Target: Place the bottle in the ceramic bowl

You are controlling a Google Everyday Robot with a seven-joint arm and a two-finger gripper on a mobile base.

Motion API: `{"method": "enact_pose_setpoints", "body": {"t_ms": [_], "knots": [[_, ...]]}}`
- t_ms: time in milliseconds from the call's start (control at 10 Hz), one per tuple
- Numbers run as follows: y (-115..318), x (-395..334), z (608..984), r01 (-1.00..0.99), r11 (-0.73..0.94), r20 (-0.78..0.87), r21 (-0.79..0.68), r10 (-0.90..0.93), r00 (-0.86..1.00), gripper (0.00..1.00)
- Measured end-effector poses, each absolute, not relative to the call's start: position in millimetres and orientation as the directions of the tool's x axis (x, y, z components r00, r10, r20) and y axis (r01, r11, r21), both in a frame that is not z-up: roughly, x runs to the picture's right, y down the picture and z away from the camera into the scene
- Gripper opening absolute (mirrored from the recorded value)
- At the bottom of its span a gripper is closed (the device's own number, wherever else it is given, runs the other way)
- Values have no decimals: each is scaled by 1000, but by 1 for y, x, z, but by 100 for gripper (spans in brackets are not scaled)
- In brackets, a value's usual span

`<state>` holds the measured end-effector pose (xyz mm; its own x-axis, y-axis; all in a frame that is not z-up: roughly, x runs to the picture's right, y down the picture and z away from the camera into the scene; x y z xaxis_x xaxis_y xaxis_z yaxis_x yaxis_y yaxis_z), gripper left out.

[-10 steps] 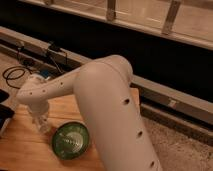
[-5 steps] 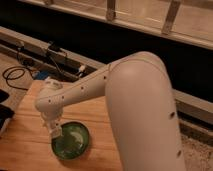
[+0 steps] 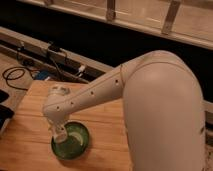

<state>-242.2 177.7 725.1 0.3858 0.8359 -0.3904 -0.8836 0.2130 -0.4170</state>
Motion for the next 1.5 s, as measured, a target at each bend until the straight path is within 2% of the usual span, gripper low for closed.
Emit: {"method": "enact_pose_setpoints", "body": {"t_ms": [500, 800, 1200, 1500], "knots": [[177, -243, 728, -884, 212, -398, -416, 832, 386, 0], [181, -213, 740, -905, 185, -438, -382, 826, 354, 0], [198, -173, 733, -936, 122, -468, -330, 840, 275, 0], [216, -180, 721, -940, 115, -467, -321, 844, 263, 0]]}}
